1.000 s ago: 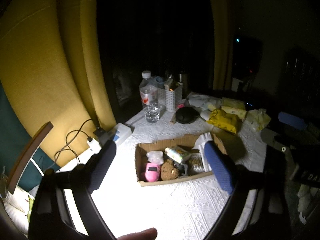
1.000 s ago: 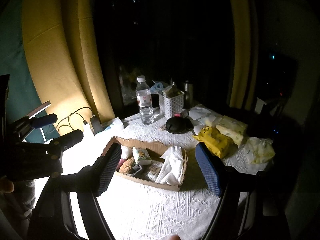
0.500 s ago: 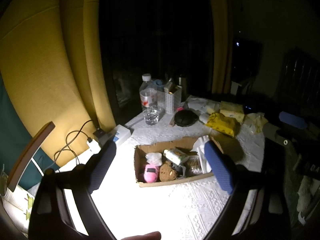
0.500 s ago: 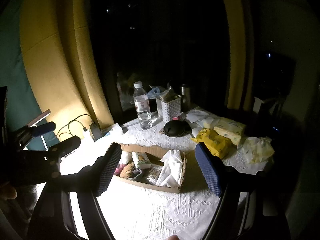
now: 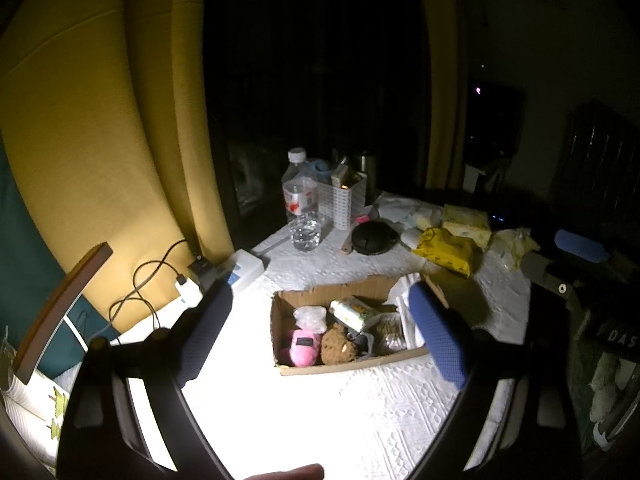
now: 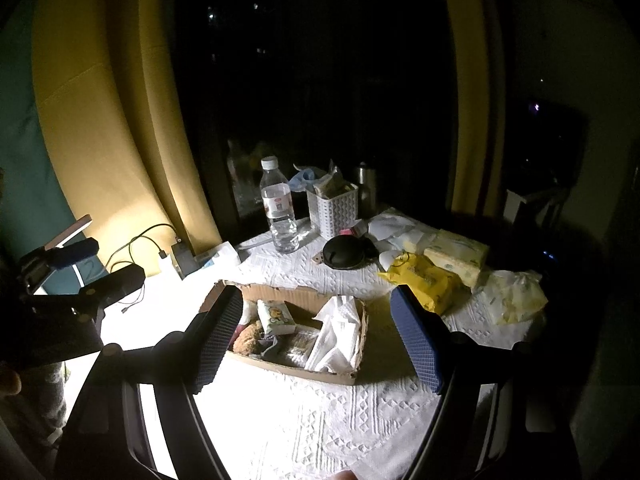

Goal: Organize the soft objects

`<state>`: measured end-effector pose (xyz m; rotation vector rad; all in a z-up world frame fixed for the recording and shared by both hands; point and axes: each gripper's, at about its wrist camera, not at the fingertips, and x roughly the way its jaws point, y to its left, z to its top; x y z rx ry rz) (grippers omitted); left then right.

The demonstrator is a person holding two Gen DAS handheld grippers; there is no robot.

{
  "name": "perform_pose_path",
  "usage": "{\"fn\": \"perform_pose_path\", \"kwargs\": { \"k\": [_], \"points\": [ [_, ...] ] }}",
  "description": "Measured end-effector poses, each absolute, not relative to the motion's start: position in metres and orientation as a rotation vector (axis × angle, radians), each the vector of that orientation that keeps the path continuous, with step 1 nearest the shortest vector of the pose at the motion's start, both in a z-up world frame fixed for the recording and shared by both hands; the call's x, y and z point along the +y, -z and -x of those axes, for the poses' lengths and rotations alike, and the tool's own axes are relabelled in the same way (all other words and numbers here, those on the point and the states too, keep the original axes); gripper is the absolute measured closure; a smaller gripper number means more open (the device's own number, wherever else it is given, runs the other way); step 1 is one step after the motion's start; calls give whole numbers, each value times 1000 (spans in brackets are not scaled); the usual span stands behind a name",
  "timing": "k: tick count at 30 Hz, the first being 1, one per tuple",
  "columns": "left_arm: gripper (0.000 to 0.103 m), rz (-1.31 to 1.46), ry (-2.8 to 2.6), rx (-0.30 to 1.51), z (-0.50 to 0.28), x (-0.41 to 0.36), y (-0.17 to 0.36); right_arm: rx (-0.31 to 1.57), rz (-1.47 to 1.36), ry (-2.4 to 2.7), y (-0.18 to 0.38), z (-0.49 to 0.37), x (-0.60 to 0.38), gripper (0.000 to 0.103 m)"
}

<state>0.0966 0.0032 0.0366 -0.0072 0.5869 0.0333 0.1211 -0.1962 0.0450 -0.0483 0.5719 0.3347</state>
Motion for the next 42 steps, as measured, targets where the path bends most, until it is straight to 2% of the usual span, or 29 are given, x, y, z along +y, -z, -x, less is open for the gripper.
{"fn": "perform_pose_path", "kwargs": {
  "k": [42],
  "points": [
    [12,8,-34,593,-98,7,-36,575,54,-338,-43,-123,-193,24]
  ]
}}
